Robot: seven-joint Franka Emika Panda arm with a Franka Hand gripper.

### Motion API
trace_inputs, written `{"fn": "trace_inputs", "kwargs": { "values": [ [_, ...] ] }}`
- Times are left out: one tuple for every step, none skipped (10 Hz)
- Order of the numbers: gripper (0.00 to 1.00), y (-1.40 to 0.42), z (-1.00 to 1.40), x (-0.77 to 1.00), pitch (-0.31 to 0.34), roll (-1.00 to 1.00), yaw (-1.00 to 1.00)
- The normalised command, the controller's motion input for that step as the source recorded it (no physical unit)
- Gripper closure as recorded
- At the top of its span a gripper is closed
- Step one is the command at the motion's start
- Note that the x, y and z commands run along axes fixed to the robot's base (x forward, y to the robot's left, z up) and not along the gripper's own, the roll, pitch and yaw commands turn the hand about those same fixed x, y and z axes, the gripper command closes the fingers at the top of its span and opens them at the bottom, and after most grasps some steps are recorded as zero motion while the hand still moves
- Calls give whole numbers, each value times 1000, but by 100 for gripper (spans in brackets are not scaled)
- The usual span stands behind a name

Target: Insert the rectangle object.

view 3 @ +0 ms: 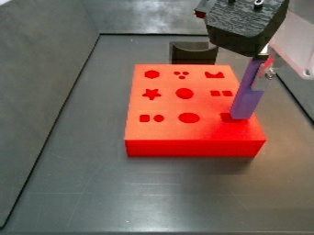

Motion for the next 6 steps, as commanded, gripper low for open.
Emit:
{"fn": "trace_inputs", "kwargs": {
  "values": [
    [100, -14, -9, -314, 0, 14, 0],
    [100, 0, -54, -320, 0, 20, 0],
    [100, 0, -9, -266, 0, 0, 0],
    [100, -71, -29, 0, 0, 0, 0],
    [100, -120, -117, 69, 9, 4, 20],
    [100, -137, -111, 194, 40, 3, 0]
  ]
}}
